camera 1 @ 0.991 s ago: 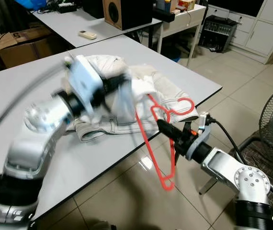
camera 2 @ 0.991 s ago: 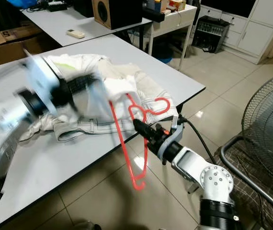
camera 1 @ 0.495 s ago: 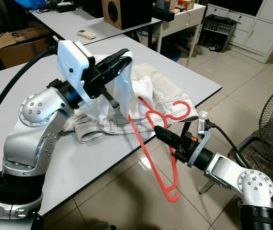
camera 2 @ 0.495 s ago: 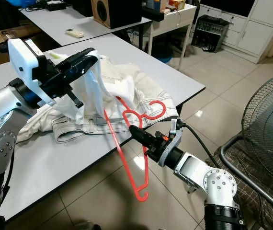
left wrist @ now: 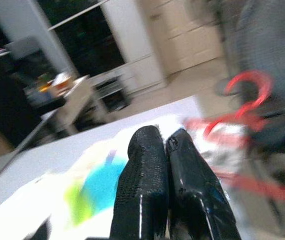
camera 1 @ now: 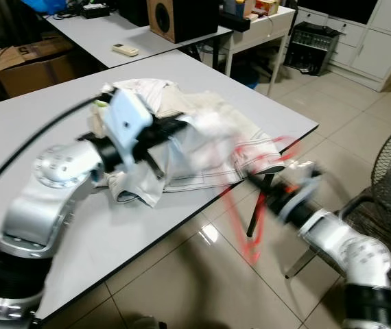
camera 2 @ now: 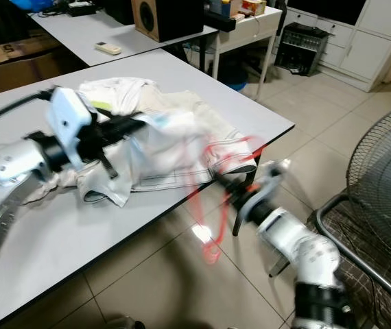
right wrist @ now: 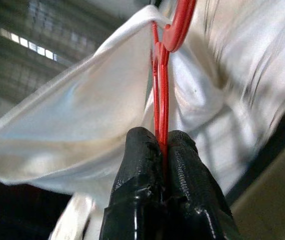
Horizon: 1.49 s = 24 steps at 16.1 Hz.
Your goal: Hang hanger
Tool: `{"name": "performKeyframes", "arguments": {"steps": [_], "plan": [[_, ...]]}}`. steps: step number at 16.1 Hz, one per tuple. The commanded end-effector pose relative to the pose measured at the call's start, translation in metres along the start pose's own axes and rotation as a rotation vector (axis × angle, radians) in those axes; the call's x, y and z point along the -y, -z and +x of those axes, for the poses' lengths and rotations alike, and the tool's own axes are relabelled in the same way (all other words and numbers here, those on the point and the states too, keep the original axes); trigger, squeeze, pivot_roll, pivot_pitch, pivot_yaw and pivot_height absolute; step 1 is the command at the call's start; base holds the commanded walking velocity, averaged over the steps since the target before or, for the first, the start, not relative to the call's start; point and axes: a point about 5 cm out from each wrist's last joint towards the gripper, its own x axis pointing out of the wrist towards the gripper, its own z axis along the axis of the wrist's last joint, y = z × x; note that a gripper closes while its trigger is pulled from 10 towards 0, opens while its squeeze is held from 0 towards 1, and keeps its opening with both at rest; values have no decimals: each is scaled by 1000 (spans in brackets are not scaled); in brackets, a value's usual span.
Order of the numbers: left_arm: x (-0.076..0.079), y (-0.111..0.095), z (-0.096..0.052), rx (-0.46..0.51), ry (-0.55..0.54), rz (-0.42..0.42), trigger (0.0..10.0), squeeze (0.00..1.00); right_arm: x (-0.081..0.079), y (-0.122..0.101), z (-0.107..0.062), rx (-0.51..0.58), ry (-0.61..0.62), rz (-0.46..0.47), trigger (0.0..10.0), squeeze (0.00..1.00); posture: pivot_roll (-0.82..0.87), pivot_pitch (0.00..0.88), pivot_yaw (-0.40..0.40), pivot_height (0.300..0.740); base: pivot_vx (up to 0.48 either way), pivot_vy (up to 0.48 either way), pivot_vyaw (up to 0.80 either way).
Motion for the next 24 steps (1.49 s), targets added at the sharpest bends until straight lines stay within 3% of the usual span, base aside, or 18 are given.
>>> {"name": "performKeyframes", "arguments": {"steps": [1, 3, 5, 7, 8, 9, 11, 14, 16, 18, 22, 24], "plan": [[-19, 11, -8, -82, -142, 18, 0, 0, -2, -7, -5, 15, -8, -3, 10000, 0, 5, 0, 21, 740, 0, 0, 0], [-30, 13, -12, -104, -238, 11, 0, 0, -6, 10, -8, -102, -19, -55, 10000, 0, 5, 0, 21, 740, 0, 0, 0], [-27, 11, -10, -90, -228, 8, 0, 0, -8, 11, -4, -65, -57, 6, 10000, 0, 2, 0, 22, 740, 0, 0, 0], [-23, 9, -7, -77, -202, 6, 0, 0, -11, 15, -4, -93, -78, 22, 10000, 0, 2, 0, 22, 740, 0, 0, 0], [-18, 5, -5, -39, -165, 1, 0, 0, -9, 29, -6, -239, -51, -111, 10000, 0, 0, 0, 26, 740, 0, 0, 0], [-15, 1, -3, -7, -138, -7, 0, 0, -8, 36, -8, -307, -43, -168, 10000, 0, 1, 0, 26, 740, 0, 0, 0], [-5, -17, 2, 127, -60, -28, 0, 0, -9, 43, -8, -356, -54, -171, 10000, 0, 3, 0, 27, 740, 0, 0, 0], [-2, -14, 0, 99, -24, -22, 0, 0, -8, 31, -1, -247, -44, -104, 10000, 0, 3, 0, 27, 740, 0, 0, 0], [-6, 26, -15, -177, -26, 43, 0, 0, -9, 7, 6, -6, -56, 58, 10000, 0, 10, 0, 23, 740, 0, 0, 0], [5, 46, -23, -274, 46, 55, 0, 0, -7, 4, 13, 115, -13, 108, 10000, 0, 11, 0, 23, 740, 0, 0, 0], [53, 32, -9, -115, 290, -62, 0, 0, -14, 8, 44, 268, -1, 293, 10000, 0, 19, 0, 25, 740, 0, 0, 0], [65, 36, -6, -123, 331, -26, 0, 0, -26, 1, 63, 323, -37, 398, 10000, 0, 26, 0, 25, 740, 0, 0, 0]]}}
